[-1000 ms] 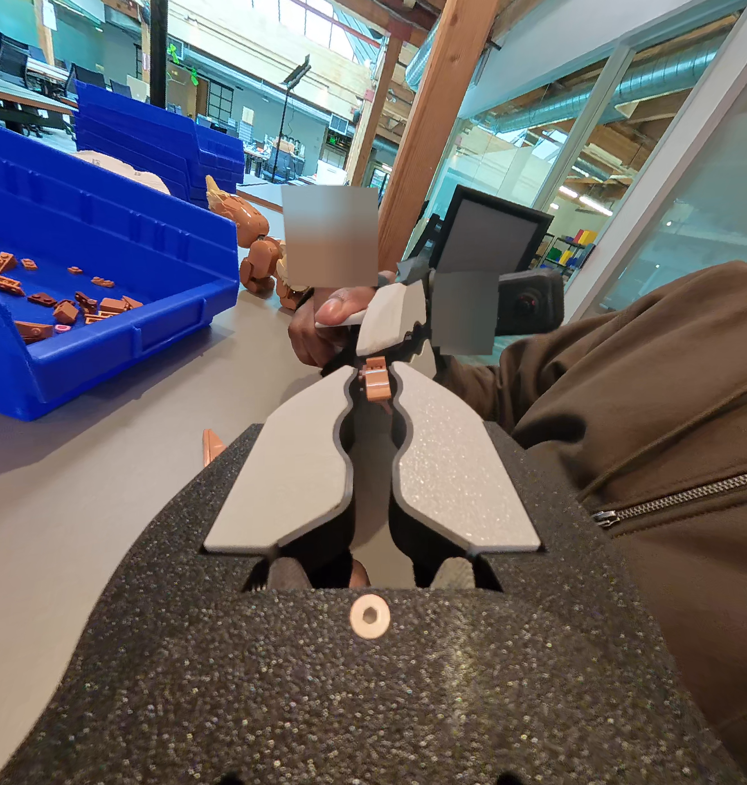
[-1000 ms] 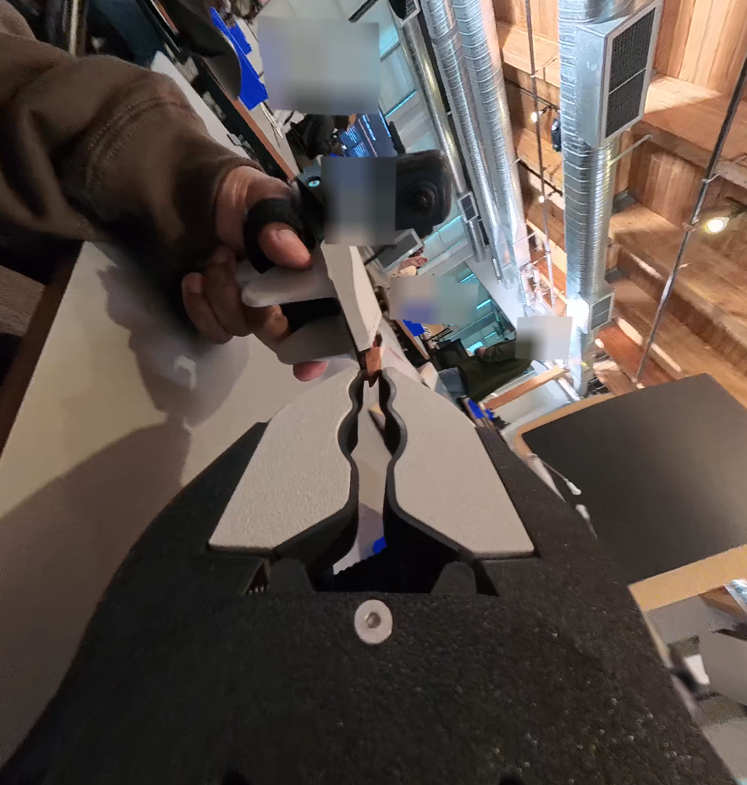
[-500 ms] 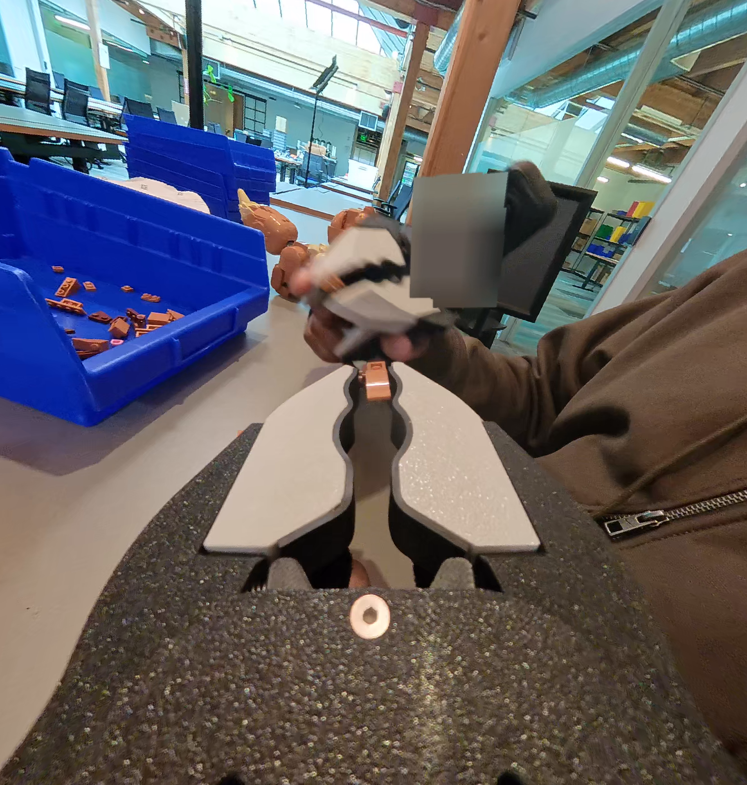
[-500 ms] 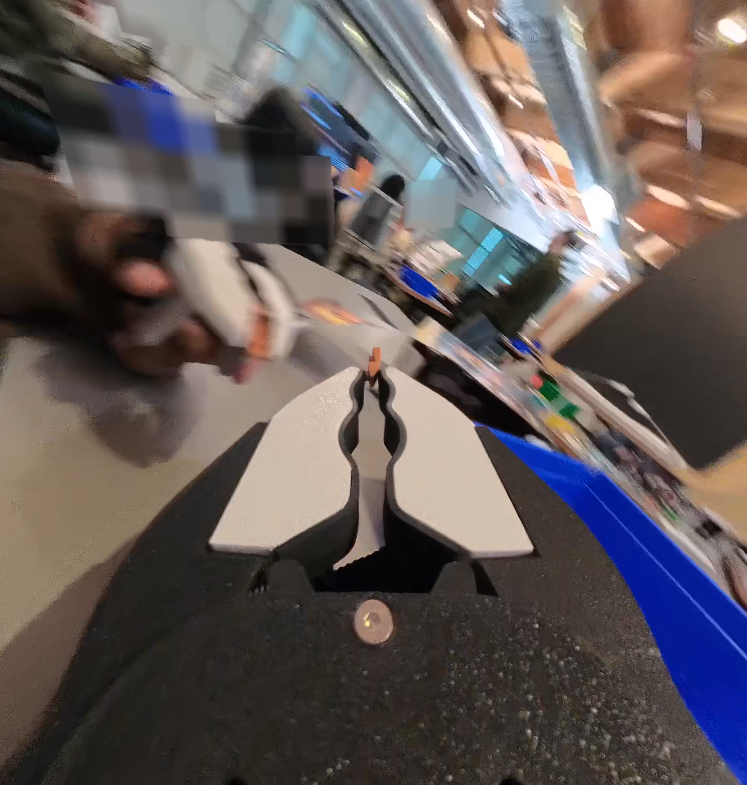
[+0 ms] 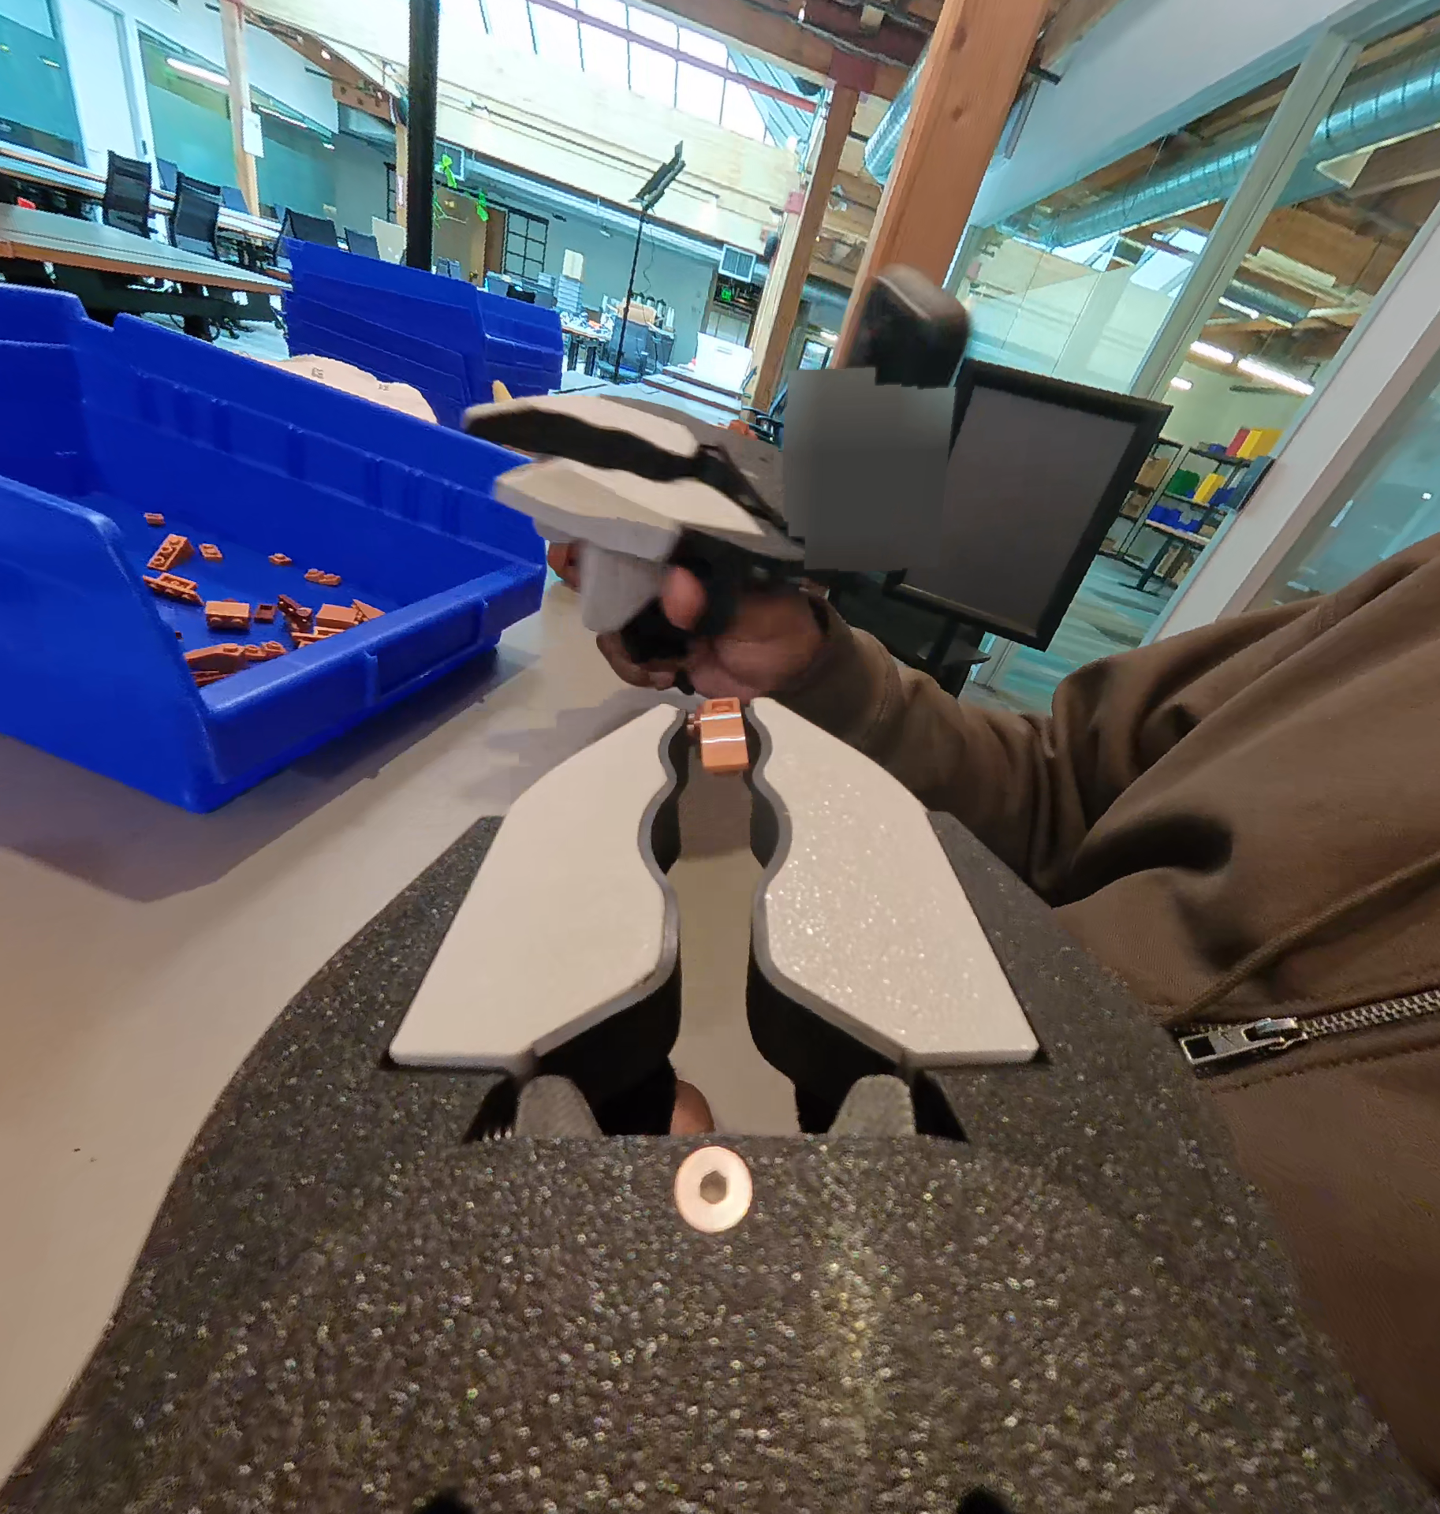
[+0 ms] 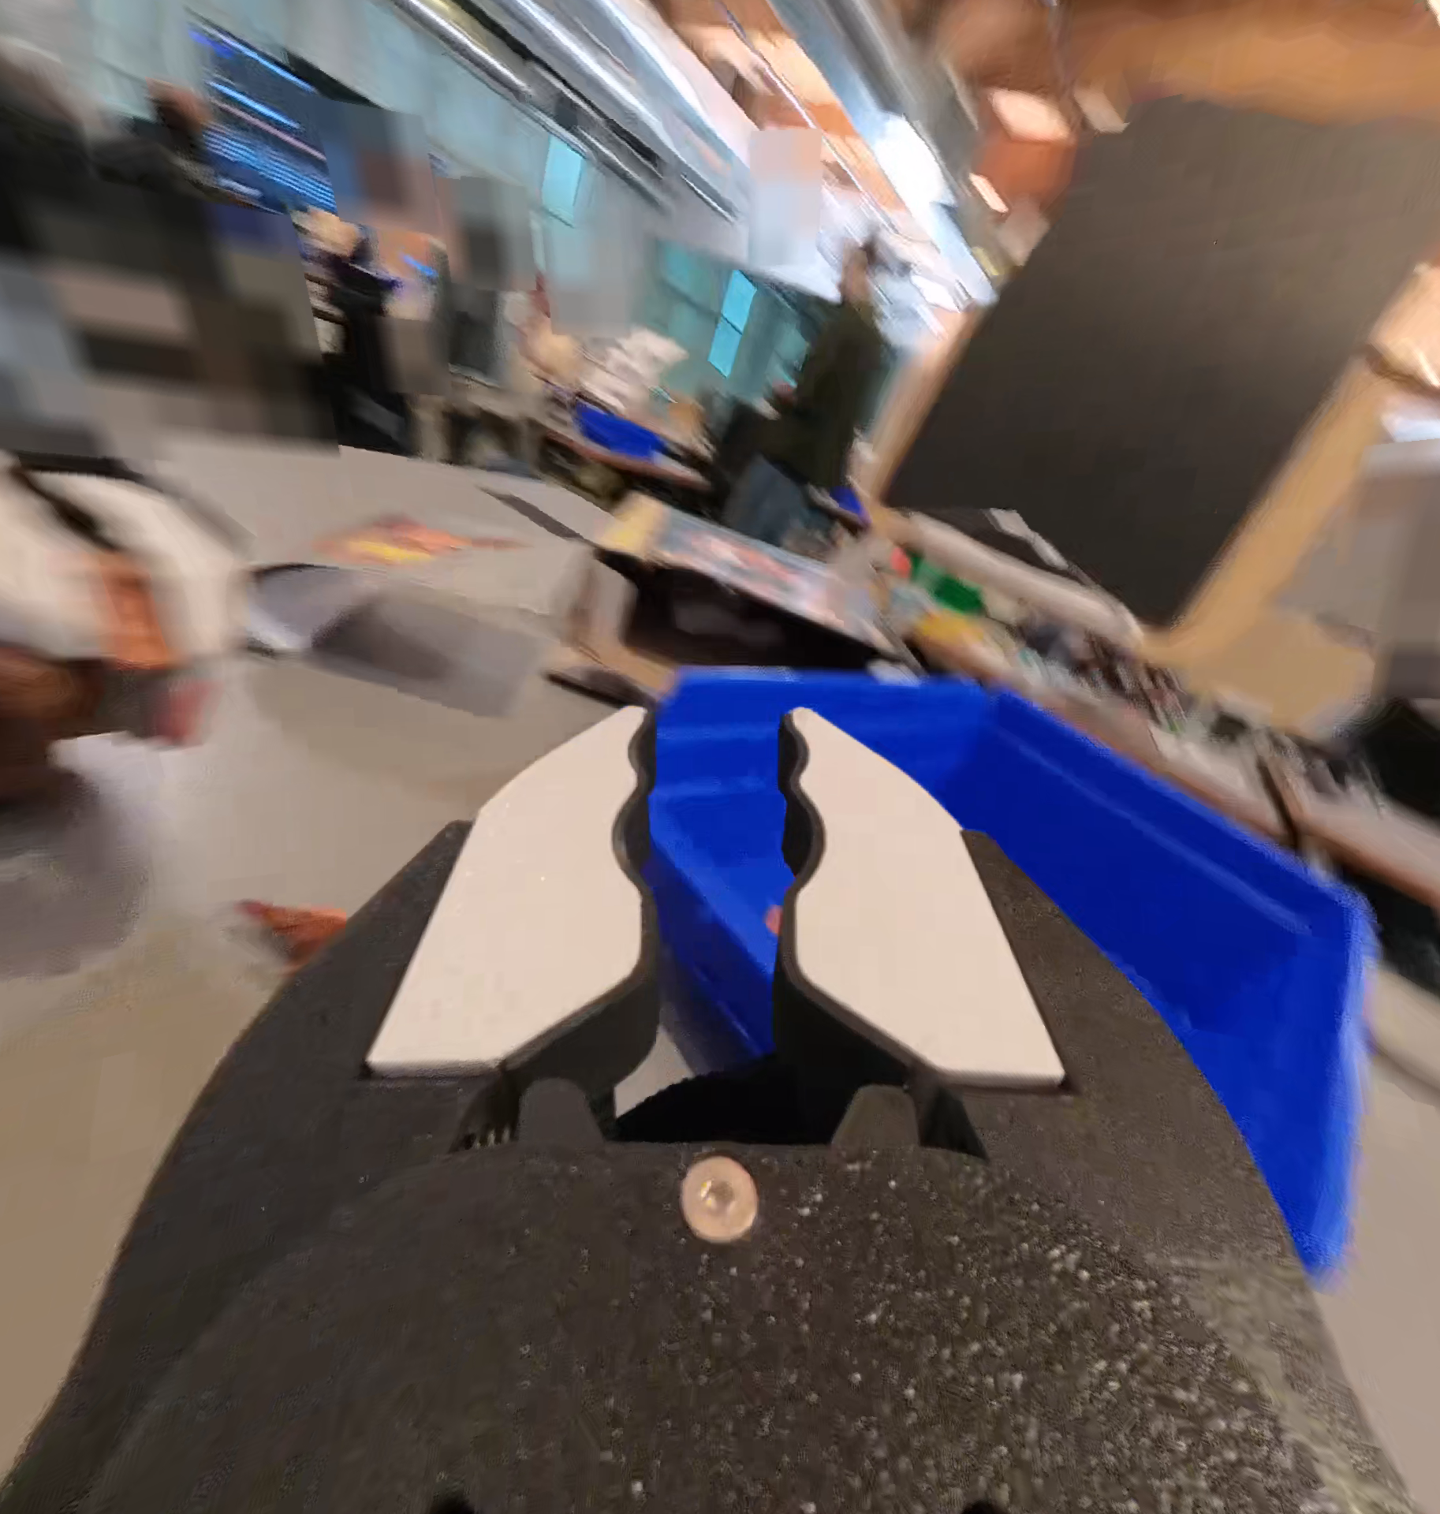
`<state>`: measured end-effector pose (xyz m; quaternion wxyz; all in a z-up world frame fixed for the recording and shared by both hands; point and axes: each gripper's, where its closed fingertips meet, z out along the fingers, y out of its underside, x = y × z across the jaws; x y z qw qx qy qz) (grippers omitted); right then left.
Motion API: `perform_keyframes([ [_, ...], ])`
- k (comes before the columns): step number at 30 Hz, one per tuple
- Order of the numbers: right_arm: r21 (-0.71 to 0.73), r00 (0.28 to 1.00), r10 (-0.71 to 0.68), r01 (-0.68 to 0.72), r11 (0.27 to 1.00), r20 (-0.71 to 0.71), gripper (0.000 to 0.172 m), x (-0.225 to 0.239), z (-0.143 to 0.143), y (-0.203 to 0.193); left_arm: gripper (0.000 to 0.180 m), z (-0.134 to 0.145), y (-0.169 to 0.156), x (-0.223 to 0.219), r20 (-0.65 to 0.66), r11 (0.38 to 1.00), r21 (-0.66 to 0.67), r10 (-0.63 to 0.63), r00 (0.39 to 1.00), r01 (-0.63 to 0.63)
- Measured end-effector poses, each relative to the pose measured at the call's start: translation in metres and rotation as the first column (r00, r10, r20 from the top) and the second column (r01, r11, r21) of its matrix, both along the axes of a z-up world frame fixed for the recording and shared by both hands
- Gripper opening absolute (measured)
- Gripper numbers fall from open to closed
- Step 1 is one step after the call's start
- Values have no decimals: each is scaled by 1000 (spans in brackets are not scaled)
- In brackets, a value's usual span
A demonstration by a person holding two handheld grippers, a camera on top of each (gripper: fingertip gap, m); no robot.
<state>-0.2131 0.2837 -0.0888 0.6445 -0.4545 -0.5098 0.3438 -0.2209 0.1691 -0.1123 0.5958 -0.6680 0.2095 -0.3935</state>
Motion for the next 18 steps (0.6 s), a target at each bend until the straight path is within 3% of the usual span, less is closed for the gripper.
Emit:
perform_keyframes([
  [3, 287, 967, 250, -254, 924, 51, 22, -9, -4, -75, 12, -2, 3, -2, 7, 1000, -20, 14, 1000, -14],
  [6, 431, 936, 322, -352, 831, 143, 22, -17, -21, -115, 12, -3, 3, -2, 9, 1000, -26, 16, 1000, -15],
  [12, 497, 955, 241, -296, 816, 174, 9, -28, -29, -118, 12, -7, 6, -3, -5, 998, -49, 35, 999, -35],
  [18, 446, 952, 259, -305, 842, 161, 8, -26, -26, -115, 14, -4, 7, -2, 10, 999, -37, 41, 999, -40],
])
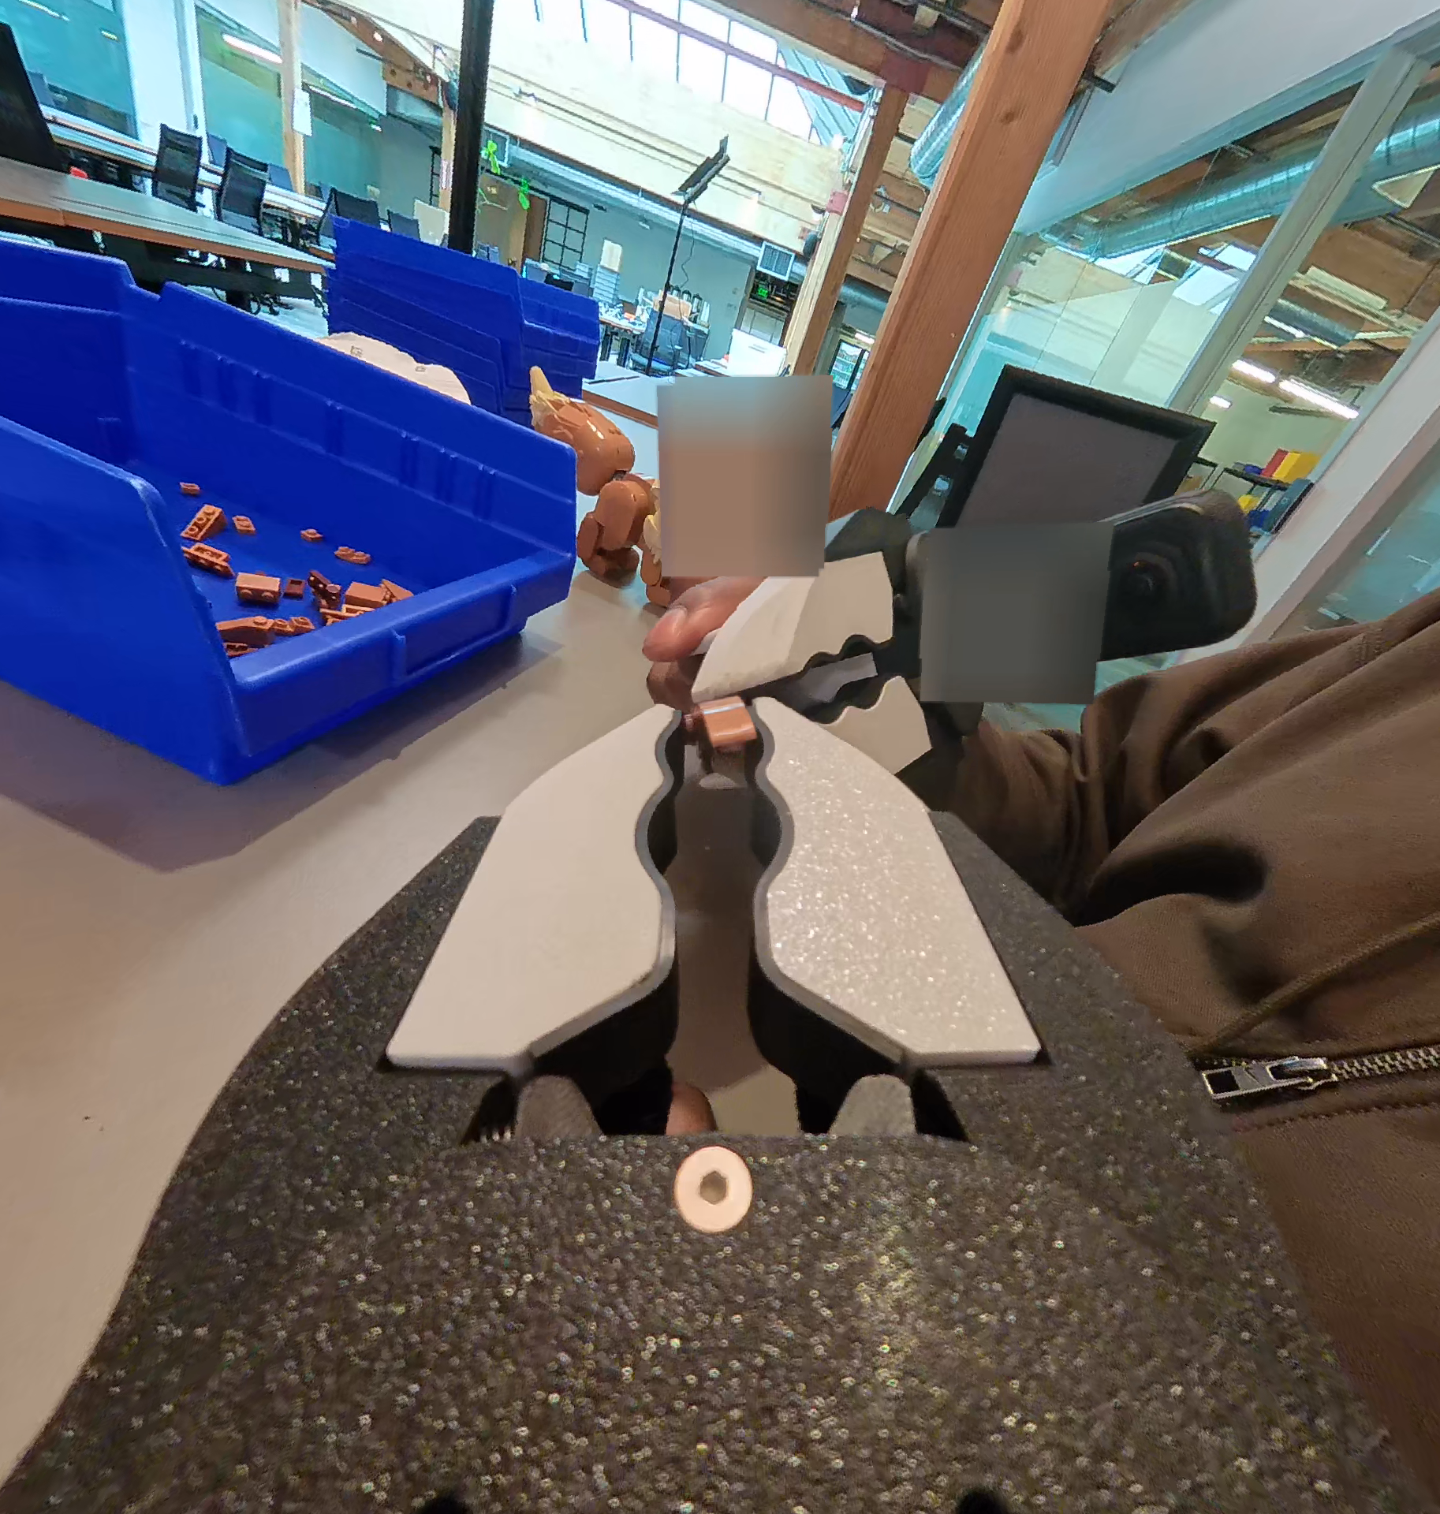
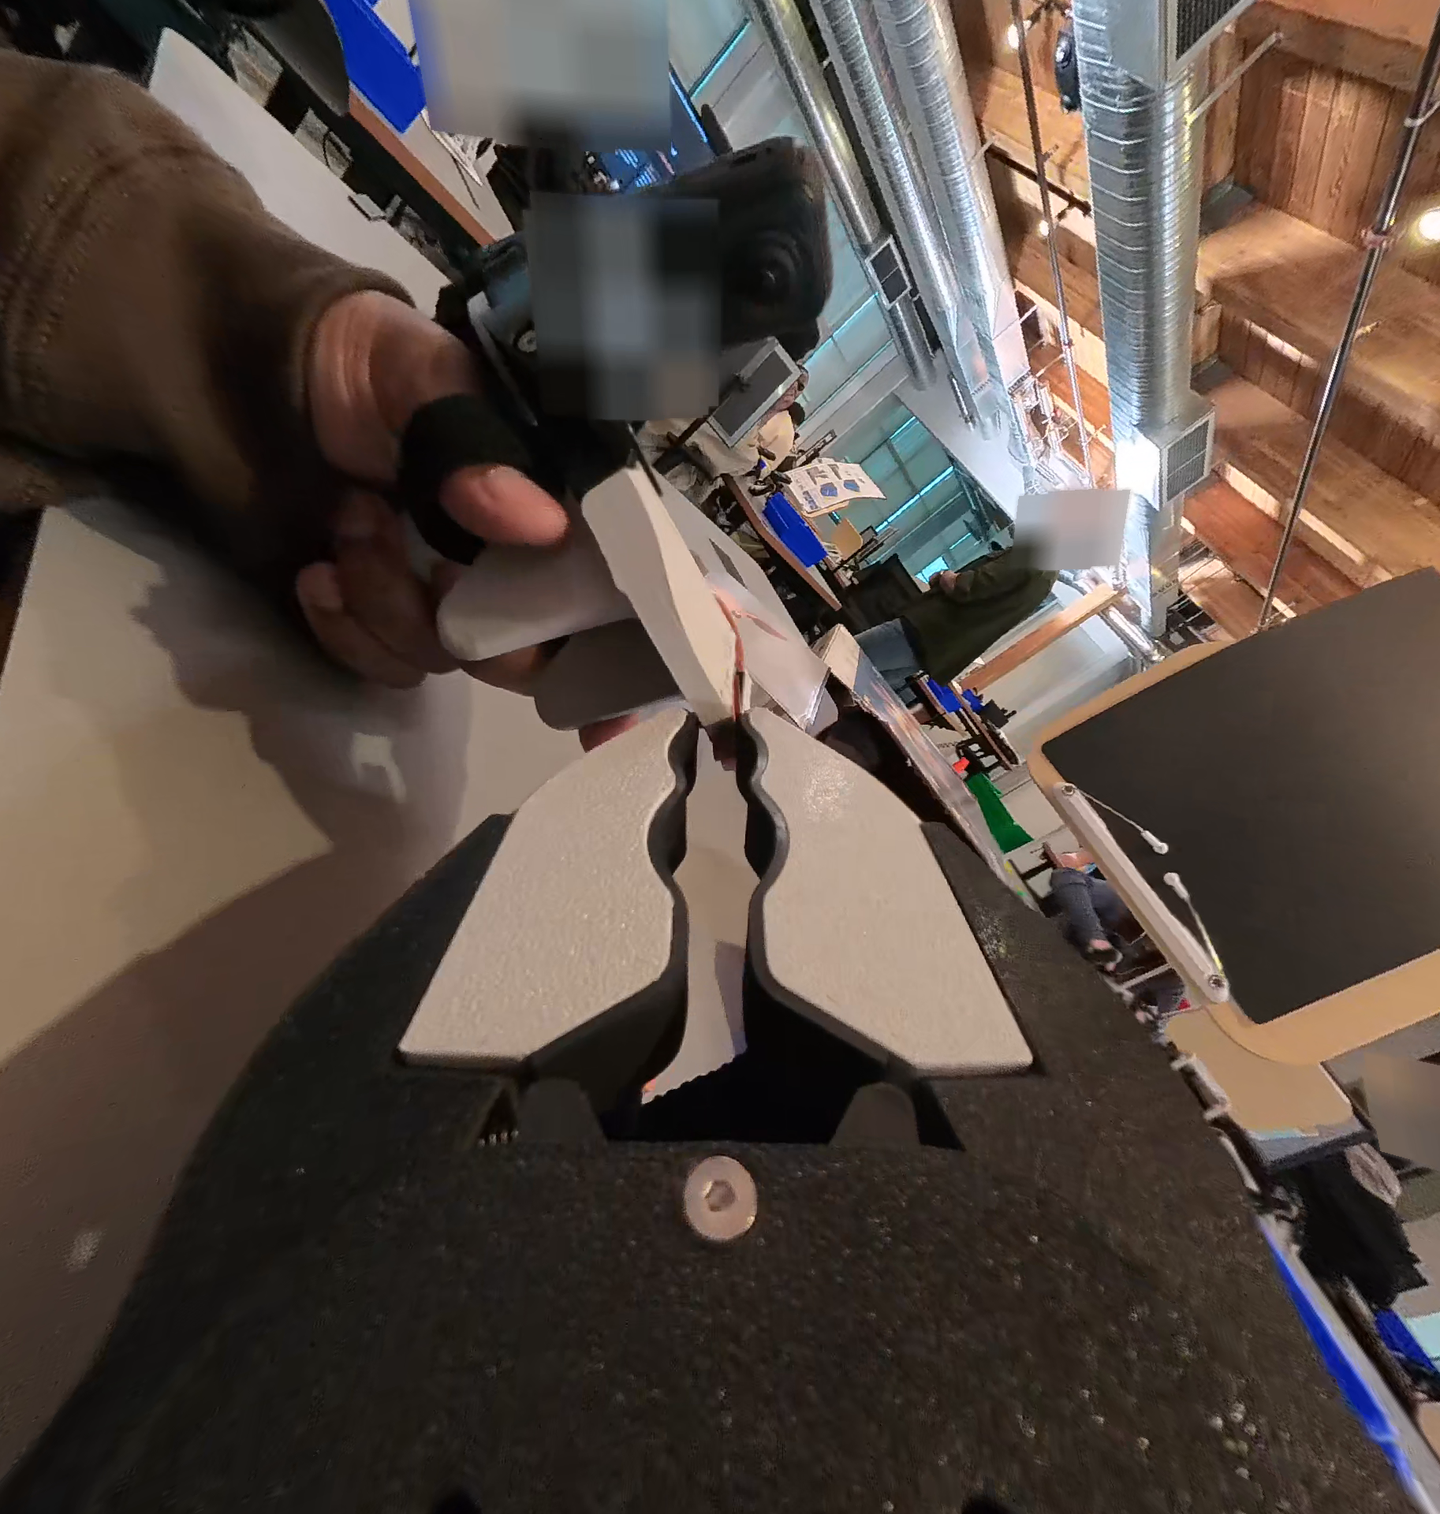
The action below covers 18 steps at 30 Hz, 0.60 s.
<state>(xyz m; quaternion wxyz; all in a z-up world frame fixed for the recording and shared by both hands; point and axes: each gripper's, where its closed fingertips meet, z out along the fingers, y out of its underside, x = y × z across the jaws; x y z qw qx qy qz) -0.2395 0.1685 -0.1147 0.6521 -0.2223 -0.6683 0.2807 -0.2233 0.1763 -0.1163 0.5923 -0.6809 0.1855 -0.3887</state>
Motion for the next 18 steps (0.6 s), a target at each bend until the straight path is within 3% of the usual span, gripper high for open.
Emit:
perform_keyframes([
  [9, -226, 999, 25, -31, 974, -31, 8, 4, 15, 12, 15, 19, -7, -2, 119, 997, 66, -40, 992, 32],
  [15, -555, 972, 223, -228, 800, -78, 7, 8, 29, -2, 17, 25, -6, -5, 136, 994, 112, -13, 991, -2],
  [18, -633, 958, 277, -262, 729, -77, 7, 5, 29, -7, 19, 33, -10, -4, 162, 988, 155, -30, 986, 5],
])
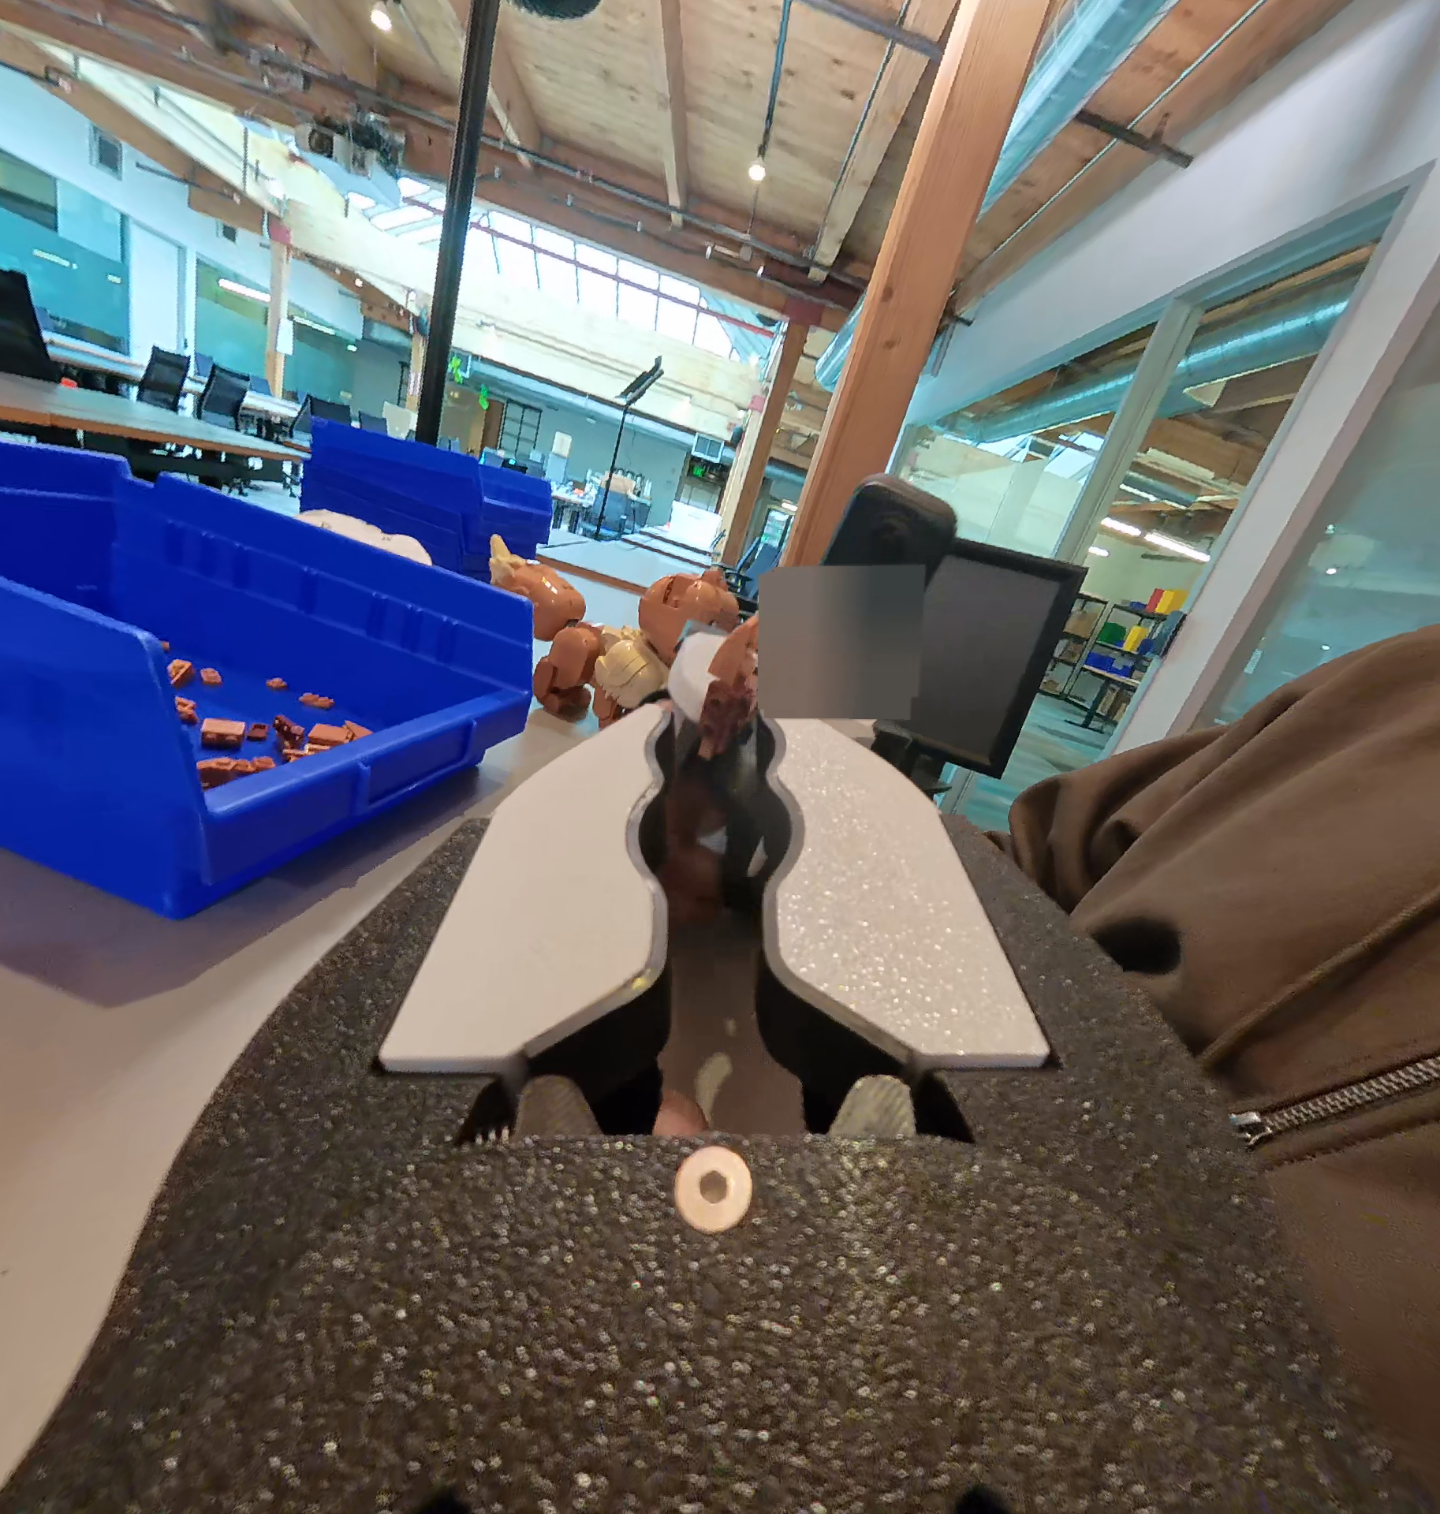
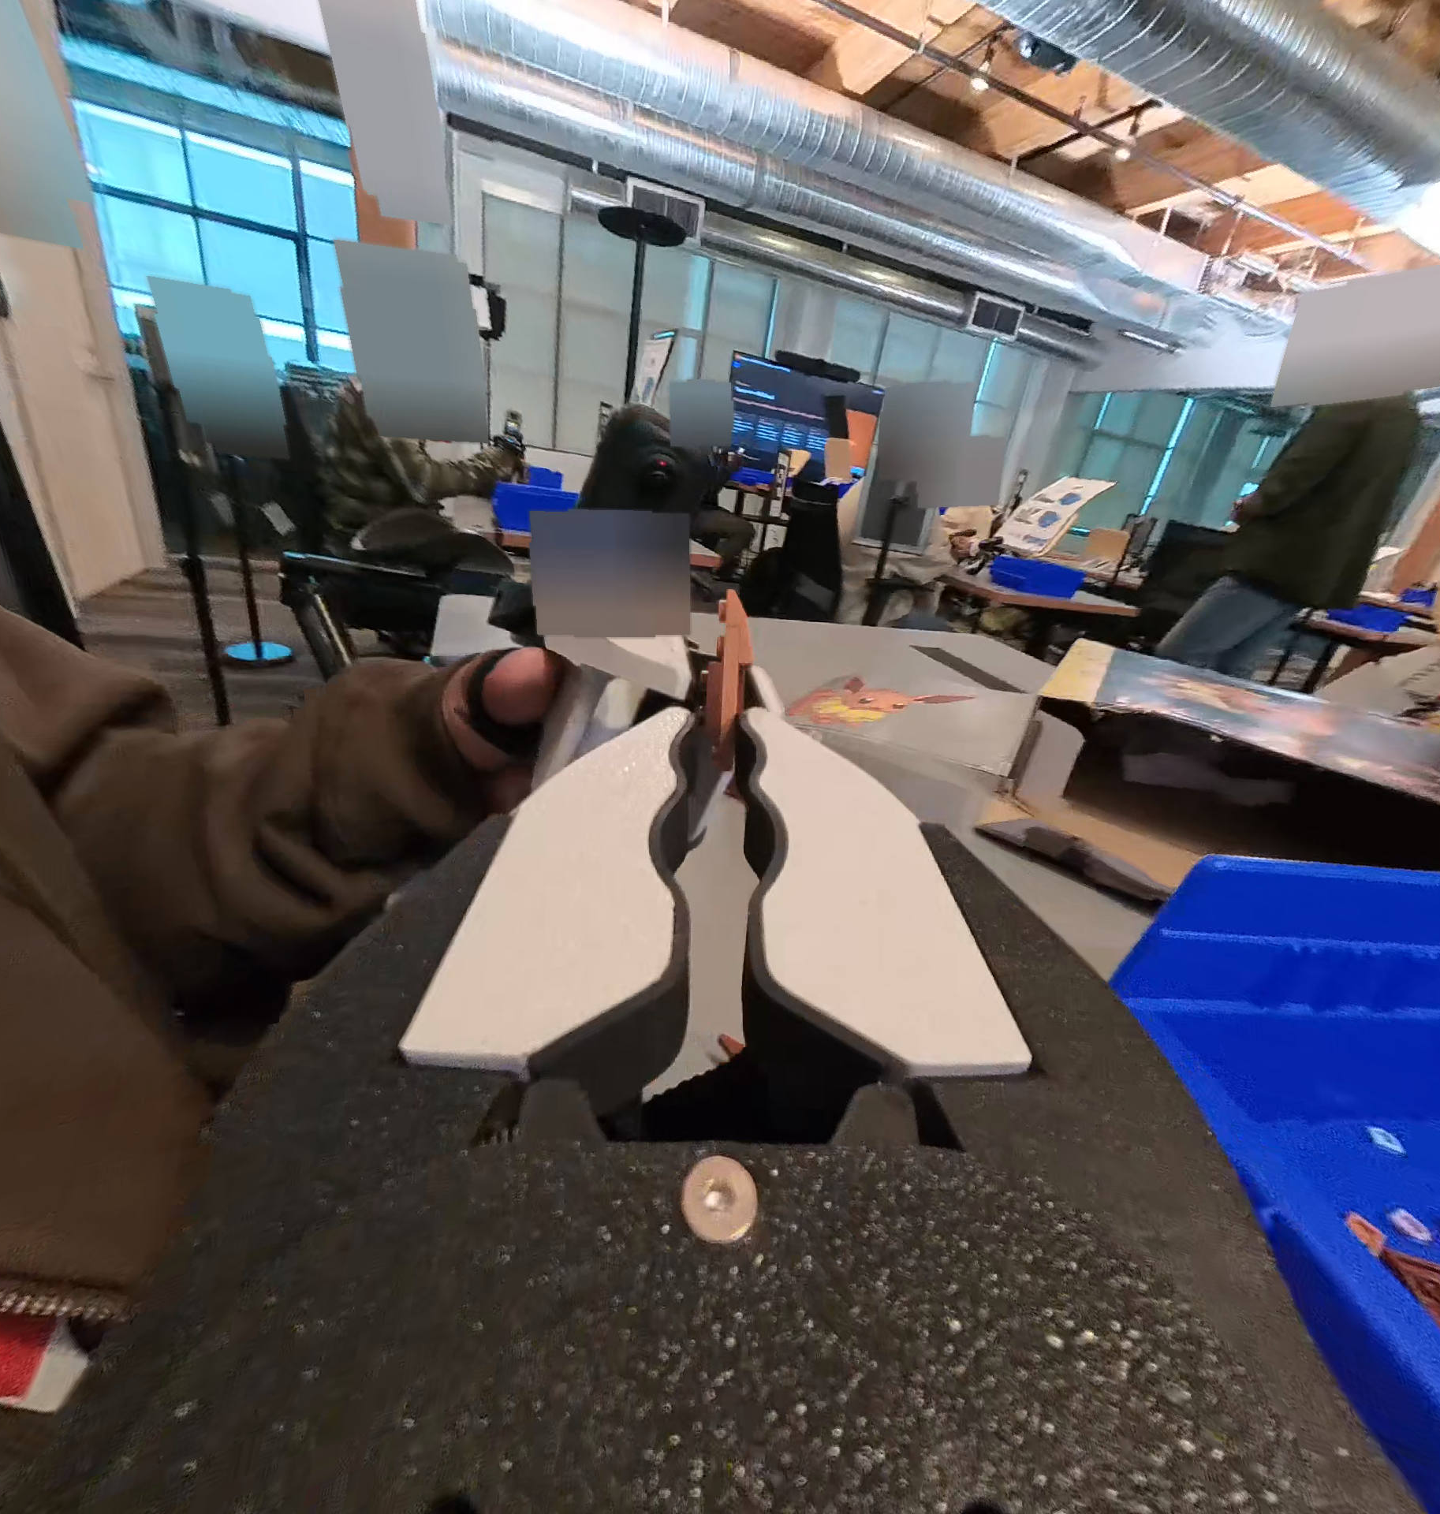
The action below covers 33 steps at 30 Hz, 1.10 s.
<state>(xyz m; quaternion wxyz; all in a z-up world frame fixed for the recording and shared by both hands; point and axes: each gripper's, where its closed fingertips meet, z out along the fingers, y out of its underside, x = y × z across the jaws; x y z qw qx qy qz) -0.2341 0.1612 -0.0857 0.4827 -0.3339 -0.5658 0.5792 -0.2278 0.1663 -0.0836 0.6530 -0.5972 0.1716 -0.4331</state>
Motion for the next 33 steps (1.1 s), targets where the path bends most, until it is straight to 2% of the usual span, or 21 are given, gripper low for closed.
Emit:
perform_keyframes([
  [8, -32, 996, 66, -64, 997, 65, 8, -5, -10, -9, 12, 1, -3, 5, -42, 999, 46, 0, 999, 2],
  [13, 38, 993, -7, 2, 999, 117, 23, -6, -20, 4, 11, -12, 9, -8, -218, 986, 48, 169, 961, -163],
  [15, 89, 993, -55, 46, 995, 105, 24, -4, -20, 12, 12, -23, 16, -12, -352, 967, 69, 255, 901, -246],
  [18, 195, 990, -110, 90, 977, 92, 23, -1, -23, 20, 11, -42, 25, -14, -562, 937, 138, 342, 753, -322],
  [21, 274, 982, -147, 110, 955, 117, 21, -1, -32, 25, 11, -58, 30, -12, -710, 917, 220, 385, 589, -333],
  [23, 316, 980, -154, 107, 943, 127, 19, -1, -37, 24, 11, -65, 31, -10, -764, 913, 256, 393, 512, -318],
  [26, 346, 975, -161, 100, 933, 153, 13, -2, -44, 25, 11, -68, 31, -7, -796, 910, 296, 403, 452, -291],
  [29, 361, 972, -155, 81, 929, 179, 12, 0, -49, 26, 11, -69, 30, -5, -805, 907, 322, 413, 427, -270],
  [33, 365, 966, -147, 60, 929, 215, 11, 1, -55, 27, 12, -67, 30, -5, -802, 903, 334, 422, 423, -269],
])
